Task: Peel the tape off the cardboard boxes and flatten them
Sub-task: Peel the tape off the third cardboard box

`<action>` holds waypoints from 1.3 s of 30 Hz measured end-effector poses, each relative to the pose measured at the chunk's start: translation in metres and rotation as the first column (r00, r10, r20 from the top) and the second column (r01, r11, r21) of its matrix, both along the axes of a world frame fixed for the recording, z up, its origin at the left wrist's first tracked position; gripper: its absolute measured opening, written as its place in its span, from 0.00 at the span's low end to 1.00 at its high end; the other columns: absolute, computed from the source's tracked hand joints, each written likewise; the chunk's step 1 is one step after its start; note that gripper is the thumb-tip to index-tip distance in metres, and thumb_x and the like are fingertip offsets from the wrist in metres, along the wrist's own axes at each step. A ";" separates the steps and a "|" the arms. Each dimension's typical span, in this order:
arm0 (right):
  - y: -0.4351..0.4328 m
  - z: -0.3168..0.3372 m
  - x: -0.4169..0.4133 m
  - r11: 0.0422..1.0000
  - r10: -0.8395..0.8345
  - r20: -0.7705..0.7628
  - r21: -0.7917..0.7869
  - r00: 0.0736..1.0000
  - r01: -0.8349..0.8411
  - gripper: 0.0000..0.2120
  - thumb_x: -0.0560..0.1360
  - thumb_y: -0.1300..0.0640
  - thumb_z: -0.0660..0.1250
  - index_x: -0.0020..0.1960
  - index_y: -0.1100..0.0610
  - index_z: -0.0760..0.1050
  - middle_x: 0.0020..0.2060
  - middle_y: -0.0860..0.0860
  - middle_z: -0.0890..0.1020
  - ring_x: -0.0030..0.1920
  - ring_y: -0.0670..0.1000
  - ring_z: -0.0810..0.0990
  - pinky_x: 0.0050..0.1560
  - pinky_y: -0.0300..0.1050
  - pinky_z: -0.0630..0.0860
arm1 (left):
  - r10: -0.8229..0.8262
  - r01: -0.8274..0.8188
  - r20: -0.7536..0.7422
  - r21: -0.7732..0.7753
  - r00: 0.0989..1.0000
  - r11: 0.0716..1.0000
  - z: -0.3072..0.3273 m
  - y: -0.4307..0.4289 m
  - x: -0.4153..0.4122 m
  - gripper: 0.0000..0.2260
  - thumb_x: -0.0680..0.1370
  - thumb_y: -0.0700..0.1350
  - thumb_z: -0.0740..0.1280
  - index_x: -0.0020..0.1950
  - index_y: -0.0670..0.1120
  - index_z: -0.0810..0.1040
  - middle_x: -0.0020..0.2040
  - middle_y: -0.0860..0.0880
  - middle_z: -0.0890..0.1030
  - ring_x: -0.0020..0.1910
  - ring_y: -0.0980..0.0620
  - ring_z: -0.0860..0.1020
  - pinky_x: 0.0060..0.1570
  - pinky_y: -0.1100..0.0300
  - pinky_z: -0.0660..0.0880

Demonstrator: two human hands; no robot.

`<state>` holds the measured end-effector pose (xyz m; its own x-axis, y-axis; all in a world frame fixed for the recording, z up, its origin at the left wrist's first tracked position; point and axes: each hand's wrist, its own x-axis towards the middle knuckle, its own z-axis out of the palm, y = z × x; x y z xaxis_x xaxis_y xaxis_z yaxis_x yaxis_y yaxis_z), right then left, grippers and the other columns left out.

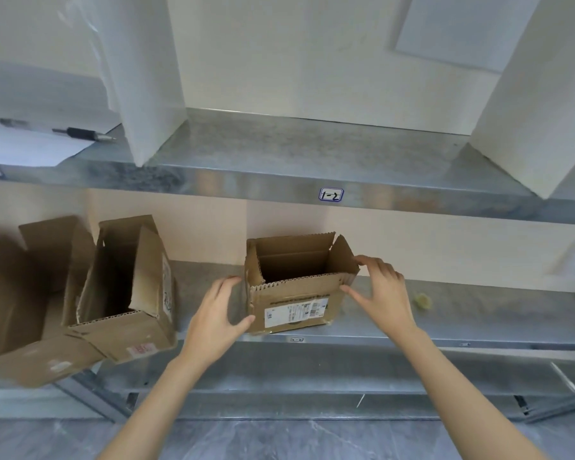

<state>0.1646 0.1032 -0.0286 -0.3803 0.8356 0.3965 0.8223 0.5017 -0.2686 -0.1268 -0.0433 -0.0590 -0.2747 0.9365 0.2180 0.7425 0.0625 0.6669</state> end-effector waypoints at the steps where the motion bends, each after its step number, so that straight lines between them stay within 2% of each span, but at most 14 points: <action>1: -0.002 -0.004 0.000 0.999 -0.004 -0.013 -0.032 1.000 0.004 0.29 0.71 0.42 0.72 0.67 0.51 0.69 0.60 0.48 0.78 0.58 0.55 0.77 0.54 0.52 0.72 | -0.003 0.003 0.018 -0.021 1.000 1.000 -0.004 -0.002 0.002 0.31 0.74 0.52 0.74 0.73 0.51 0.66 0.71 0.54 0.69 0.68 0.54 0.70 0.61 0.58 0.70; 4: -0.010 -0.014 0.000 0.989 -0.013 -0.099 -0.151 0.995 -0.002 0.37 0.72 0.43 0.73 0.74 0.50 0.60 0.63 0.52 0.78 0.60 0.56 0.77 0.54 0.51 0.74 | -0.025 0.034 0.097 -0.087 0.995 0.996 -0.016 -0.005 0.011 0.32 0.73 0.52 0.74 0.73 0.51 0.64 0.72 0.54 0.68 0.69 0.55 0.69 0.63 0.60 0.68; 6: -0.016 -0.018 -0.002 0.972 -0.025 -0.150 -0.234 0.988 -0.011 0.42 0.72 0.44 0.73 0.77 0.48 0.52 0.61 0.55 0.79 0.58 0.57 0.79 0.51 0.51 0.76 | -0.025 0.044 0.155 -0.122 0.988 0.992 -0.021 -0.006 0.016 0.34 0.73 0.52 0.75 0.74 0.52 0.63 0.72 0.54 0.68 0.70 0.56 0.68 0.63 0.61 0.67; 8: -0.021 -0.022 -0.004 0.946 -0.032 -0.152 -0.324 0.988 -0.019 0.45 0.73 0.44 0.72 0.78 0.47 0.47 0.61 0.55 0.79 0.59 0.57 0.79 0.51 0.51 0.77 | -0.010 0.044 0.237 -0.136 0.971 0.990 -0.023 -0.006 0.021 0.35 0.72 0.51 0.76 0.74 0.53 0.62 0.72 0.56 0.69 0.69 0.57 0.68 0.63 0.61 0.67; 11: -0.026 -0.028 -0.011 0.896 0.005 -0.141 -0.438 0.990 -0.067 0.44 0.74 0.45 0.71 0.78 0.52 0.47 0.66 0.54 0.76 0.65 0.55 0.76 0.58 0.50 0.75 | -0.008 0.058 0.344 -0.137 0.939 0.989 -0.023 -0.006 0.027 0.37 0.72 0.48 0.77 0.75 0.53 0.59 0.69 0.61 0.68 0.69 0.57 0.69 0.64 0.61 0.67; 13: -0.028 -0.029 -0.015 0.873 0.010 -0.192 -0.477 0.981 -0.102 0.42 0.74 0.46 0.72 0.77 0.52 0.49 0.67 0.54 0.76 0.66 0.53 0.75 0.61 0.48 0.73 | -0.014 0.070 0.381 -0.133 0.924 0.989 -0.022 -0.006 0.032 0.38 0.73 0.48 0.76 0.76 0.53 0.57 0.67 0.62 0.67 0.69 0.58 0.69 0.64 0.61 0.66; 16: -0.029 -0.027 -0.019 0.865 -0.018 -0.279 -0.485 0.960 -0.125 0.42 0.74 0.50 0.72 0.78 0.49 0.48 0.63 0.50 0.77 0.63 0.52 0.76 0.59 0.44 0.72 | 0.005 0.050 0.432 -0.114 0.902 0.992 -0.020 -0.007 0.035 0.39 0.72 0.47 0.77 0.76 0.54 0.58 0.67 0.62 0.68 0.68 0.58 0.69 0.64 0.60 0.67; 19: -0.029 -0.022 -0.021 0.873 -0.024 -0.354 -0.463 0.935 -0.153 0.44 0.74 0.49 0.72 0.78 0.43 0.44 0.58 0.46 0.77 0.59 0.49 0.76 0.59 0.48 0.73 | 0.010 0.019 0.455 -0.060 0.890 0.998 -0.018 -0.006 0.032 0.39 0.71 0.49 0.78 0.75 0.59 0.59 0.70 0.62 0.69 0.69 0.59 0.68 0.66 0.57 0.68; 24: -0.029 -0.004 -0.028 0.868 -0.077 -0.508 -0.457 0.858 -0.193 0.42 0.74 0.47 0.72 0.77 0.41 0.48 0.59 0.50 0.76 0.60 0.48 0.76 0.62 0.45 0.70 | 0.033 -0.049 0.470 0.022 0.882 0.999 0.001 -0.003 0.028 0.41 0.70 0.51 0.78 0.76 0.59 0.57 0.71 0.62 0.67 0.71 0.58 0.66 0.69 0.54 0.66; 27: -0.031 0.009 -0.032 0.855 -0.078 -0.584 -0.456 0.808 -0.246 0.38 0.74 0.46 0.71 0.76 0.42 0.52 0.61 0.48 0.75 0.61 0.47 0.75 0.63 0.45 0.71 | 0.019 -0.066 0.513 0.073 0.858 0.995 0.015 -0.001 0.028 0.39 0.70 0.55 0.78 0.74 0.61 0.58 0.68 0.63 0.67 0.68 0.61 0.67 0.67 0.59 0.66; 29: -0.034 0.018 -0.035 0.836 -0.070 -0.626 -0.462 0.777 -0.296 0.35 0.75 0.46 0.70 0.75 0.43 0.55 0.64 0.47 0.74 0.63 0.46 0.74 0.64 0.44 0.71 | 0.002 -0.063 0.524 0.098 0.852 0.993 0.023 0.000 0.027 0.39 0.69 0.57 0.77 0.75 0.58 0.59 0.68 0.65 0.68 0.66 0.68 0.68 0.64 0.64 0.66; 32: -0.037 0.026 -0.036 0.801 -0.032 -0.652 -0.470 0.757 -0.371 0.33 0.75 0.46 0.70 0.74 0.41 0.57 0.69 0.43 0.71 0.66 0.38 0.70 0.66 0.42 0.70 | -0.016 -0.055 0.540 0.116 0.842 0.992 0.033 0.001 0.029 0.40 0.69 0.53 0.78 0.75 0.57 0.60 0.66 0.67 0.70 0.63 0.73 0.68 0.58 0.74 0.66; 37: -0.038 0.027 -0.035 0.792 0.070 -0.581 -0.462 0.811 -0.399 0.48 0.66 0.45 0.79 0.77 0.43 0.53 0.74 0.37 0.61 0.73 0.37 0.60 0.69 0.35 0.60 | -0.032 -0.030 0.473 0.122 0.880 0.992 0.030 0.003 0.026 0.39 0.68 0.42 0.80 0.71 0.58 0.61 0.65 0.68 0.70 0.64 0.72 0.69 0.59 0.77 0.66; 39: -0.037 0.025 -0.034 0.813 0.105 -0.532 -0.441 0.840 -0.380 0.51 0.64 0.49 0.81 0.77 0.43 0.52 0.75 0.37 0.60 0.74 0.38 0.59 0.71 0.37 0.58 | -0.026 -0.029 0.440 0.119 0.898 0.992 0.028 0.003 0.026 0.39 0.69 0.39 0.79 0.70 0.59 0.61 0.64 0.67 0.70 0.64 0.70 0.69 0.58 0.78 0.66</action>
<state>0.1301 0.0665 -0.0038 -0.4838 0.8668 0.1209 0.3963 0.3402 -0.8528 -0.1011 -0.0402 -0.0315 -0.3699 0.9106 0.1846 0.3712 -0.0373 0.9278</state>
